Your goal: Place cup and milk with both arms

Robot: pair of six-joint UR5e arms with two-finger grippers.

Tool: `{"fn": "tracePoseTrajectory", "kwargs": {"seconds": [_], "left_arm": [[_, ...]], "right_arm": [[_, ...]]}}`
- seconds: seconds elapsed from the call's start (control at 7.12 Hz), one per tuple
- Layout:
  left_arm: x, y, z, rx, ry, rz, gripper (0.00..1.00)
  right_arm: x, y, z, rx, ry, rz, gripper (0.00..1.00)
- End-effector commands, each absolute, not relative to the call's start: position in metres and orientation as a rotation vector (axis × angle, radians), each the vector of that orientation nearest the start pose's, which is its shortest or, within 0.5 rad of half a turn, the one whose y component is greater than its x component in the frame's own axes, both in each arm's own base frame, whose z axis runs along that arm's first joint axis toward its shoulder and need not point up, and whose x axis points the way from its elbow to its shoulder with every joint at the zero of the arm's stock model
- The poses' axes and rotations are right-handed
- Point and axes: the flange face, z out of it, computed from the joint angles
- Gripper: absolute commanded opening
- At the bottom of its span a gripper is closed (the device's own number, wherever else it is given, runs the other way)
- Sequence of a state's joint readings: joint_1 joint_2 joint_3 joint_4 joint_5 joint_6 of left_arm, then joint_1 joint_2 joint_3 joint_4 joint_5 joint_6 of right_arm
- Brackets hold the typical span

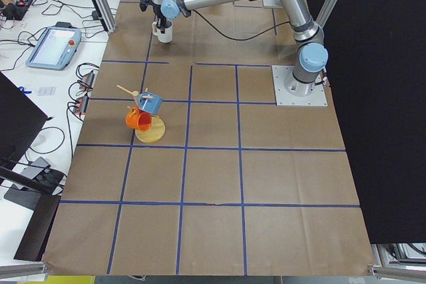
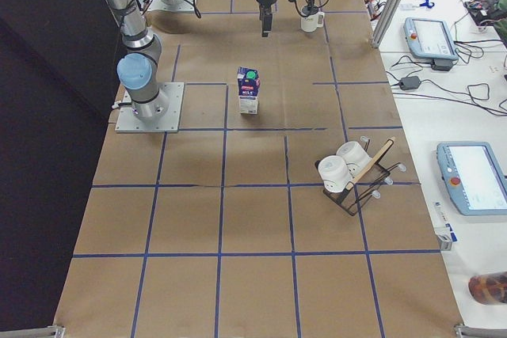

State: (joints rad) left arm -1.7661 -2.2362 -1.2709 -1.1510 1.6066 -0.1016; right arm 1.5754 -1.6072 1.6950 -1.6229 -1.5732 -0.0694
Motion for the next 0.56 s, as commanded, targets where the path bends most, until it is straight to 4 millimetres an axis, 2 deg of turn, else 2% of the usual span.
{"fn": "tracePoseTrajectory", "kwargs": {"seconds": [0.0,0.14,0.28,0.42], "left_arm": [[-0.277,-0.697,0.253,0.099,3.15,-0.056,0.01],[-0.279,-0.699,0.239,0.073,3.151,-0.024,0.01],[-0.279,-0.699,0.238,0.065,3.15,-0.022,0.01],[-0.279,-0.699,0.237,0.058,3.15,-0.02,0.09]], "right_arm": [[0.135,-0.47,0.449,-0.118,3.142,0.058,1.0],[0.134,-0.471,0.449,-0.118,3.144,0.058,1.0],[0.133,-0.471,0.449,-0.116,3.144,0.058,1.0],[0.132,-0.471,0.449,-0.114,3.147,0.058,1.0]]}}
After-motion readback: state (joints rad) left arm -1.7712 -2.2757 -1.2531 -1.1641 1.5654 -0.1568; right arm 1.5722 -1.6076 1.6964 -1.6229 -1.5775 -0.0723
